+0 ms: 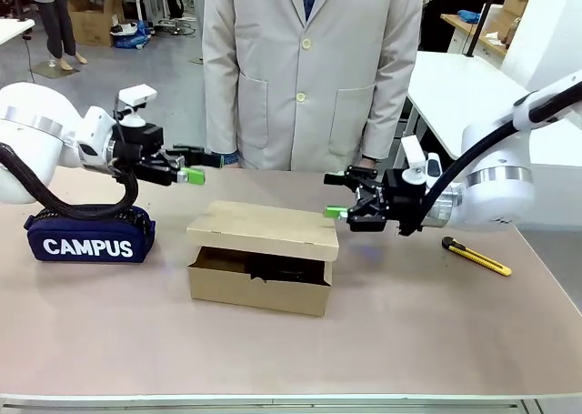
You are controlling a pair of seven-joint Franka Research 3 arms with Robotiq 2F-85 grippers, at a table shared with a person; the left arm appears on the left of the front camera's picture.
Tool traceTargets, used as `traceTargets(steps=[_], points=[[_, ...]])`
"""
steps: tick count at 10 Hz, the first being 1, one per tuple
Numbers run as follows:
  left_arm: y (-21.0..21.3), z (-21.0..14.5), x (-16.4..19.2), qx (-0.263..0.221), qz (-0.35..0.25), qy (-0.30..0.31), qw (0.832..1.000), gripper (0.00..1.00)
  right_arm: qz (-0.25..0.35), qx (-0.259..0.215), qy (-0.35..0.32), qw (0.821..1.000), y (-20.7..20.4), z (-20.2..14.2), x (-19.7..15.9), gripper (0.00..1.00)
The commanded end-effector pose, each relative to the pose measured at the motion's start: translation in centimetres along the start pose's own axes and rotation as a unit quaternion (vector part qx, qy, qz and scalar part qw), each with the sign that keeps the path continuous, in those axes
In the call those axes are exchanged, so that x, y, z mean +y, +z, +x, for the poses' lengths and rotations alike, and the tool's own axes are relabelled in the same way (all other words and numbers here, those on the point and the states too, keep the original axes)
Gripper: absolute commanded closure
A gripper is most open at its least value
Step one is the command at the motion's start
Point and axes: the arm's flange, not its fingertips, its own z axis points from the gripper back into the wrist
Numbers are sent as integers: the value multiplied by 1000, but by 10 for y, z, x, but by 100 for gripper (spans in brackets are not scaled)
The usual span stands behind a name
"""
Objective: Pack the item into the box.
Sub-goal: Close the Mailer Box.
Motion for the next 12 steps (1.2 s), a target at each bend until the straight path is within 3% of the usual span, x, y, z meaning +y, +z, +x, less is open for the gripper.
traceTargets(steps=[1, 3, 5, 7, 10, 12], points=[[-6, -8, 0, 59, -27, 2, 998, 0, -5, 53, -7, 999, -12, -4, 14, 0], [-15, -28, -4, 108, -43, -8, 993, 0, 21, 108, -45, 993, -22, -13, 17, 0], [-22, -44, -4, 150, -48, 8, 987, 0, 28, 122, -47, 991, -21, -13, 19, 0], [-23, -50, -2, 162, -48, 15, 986, 0, 29, 126, -50, 990, -22, -15, 20, 0], [-12, -37, -9, 132, -41, -13, 990, 0, 67, 77, -62, 993, -9, -4, 18, 0], [22, -2, -25, 48, -28, -49, 997, 0, 103, 17, -80, 991, 41, 36, 13, 0]])
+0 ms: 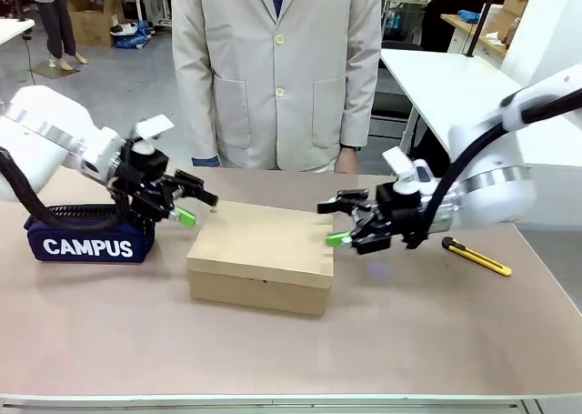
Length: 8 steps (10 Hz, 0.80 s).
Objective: Pack the item into the box.
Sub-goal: Close the Mailer Box.
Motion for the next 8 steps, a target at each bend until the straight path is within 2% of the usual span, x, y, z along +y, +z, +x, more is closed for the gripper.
traceTargets(steps=[1, 2, 3, 5, 6, 7, 8], points=[[38, 26, -25, -97, 30, -54, 993, 0, 19, -35, -36, 999, 62, 36, 2, 0], [53, 33, -30, -137, 58, -69, 986, 0, 5, -38, -24, 999, 77, 45, -4, 0], [24, 17, -9, -43, 13, -22, 999, 0, 13, -23, -8, 1000, 31, 17, 3, 0], [24, 17, -9, -43, 13, -22, 999, 0, 13, -23, -8, 1000, 31, 17, 3, 0], [43, 27, -17, -76, 29, -37, 996, 0, 14, -33, -14, 999, 58, 30, 3, 0], [55, 41, -26, -70, -6, 26, 997, 0, -8, -54, -77, 996, 71, 46, 4, 0], [81, 58, -43, -78, 25, 83, 993, 0, -46, -81, -166, 982, 93, 66, 16, 0]])
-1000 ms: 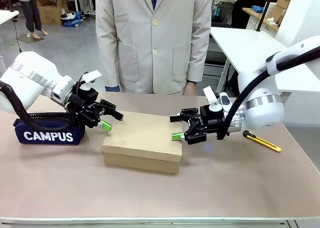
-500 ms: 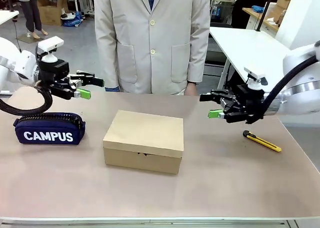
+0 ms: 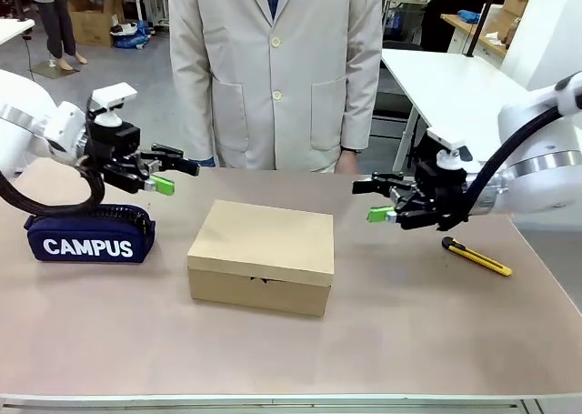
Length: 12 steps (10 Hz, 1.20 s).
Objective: Pack the item into the box.
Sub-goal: Close the Mailer Box.
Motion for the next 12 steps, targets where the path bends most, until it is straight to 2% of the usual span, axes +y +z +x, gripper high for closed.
traceTargets(steps=[1, 3, 4, 5, 7, 8, 9, 10, 12], points=[[51, 44, -39, -20, 39, 130, 991, 0, -85, -52, -186, 978, 46, 46, 35, 0], [96, 48, -64, -36, 54, 223, 973, 0, -128, 7, -285, 950, 91, 68, 62, 0], [116, 43, -75, -60, 52, 254, 964, 0, -111, 17, -316, 942, 112, 77, 76, 0], [137, 35, -90, -87, 77, 272, 955, 0, -150, 41, -348, 924, 139, 77, 87, 0], [170, 14, -117, -110, 105, 314, 937, 0, -191, 40, -392, 899, 173, 66, 92, 0], [178, 11, -121, -139, 114, 306, 935, 0, -180, 20, -389, 904, 179, 58, 81, 0], [172, 10, -108, -141, 89, 270, 948, 0, -197, 4, -351, 915, 170, 44, 46, 0], [180, 7, -117, -111, 116, 307, 938, 0, -199, 32, -383, 902, 177, 60, 93, 0], [180, 7, -117, -111, 116, 307, 938, 0, -199, 32, -383, 902, 177, 60, 93, 0]])
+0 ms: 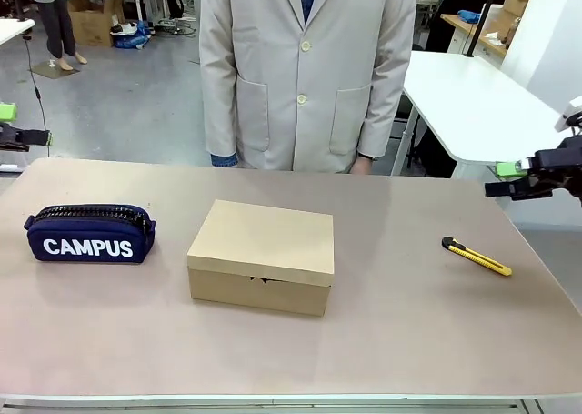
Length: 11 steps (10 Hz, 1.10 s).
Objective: Pack the item into the box.
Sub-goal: Close the Mailer Box.
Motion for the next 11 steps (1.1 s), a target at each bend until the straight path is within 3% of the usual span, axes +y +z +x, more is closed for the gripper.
traceTargets(steps=[1, 11], points=[[-1, 2, -3, 7, 5, 2, 1000, 0, -1, 4, -5, 1000, 3, -3, 11, 0], [-1, 2, -3, 7, 5, 2, 1000, 0, -1, 4, -5, 1000, 3, -3, 11, 0]])
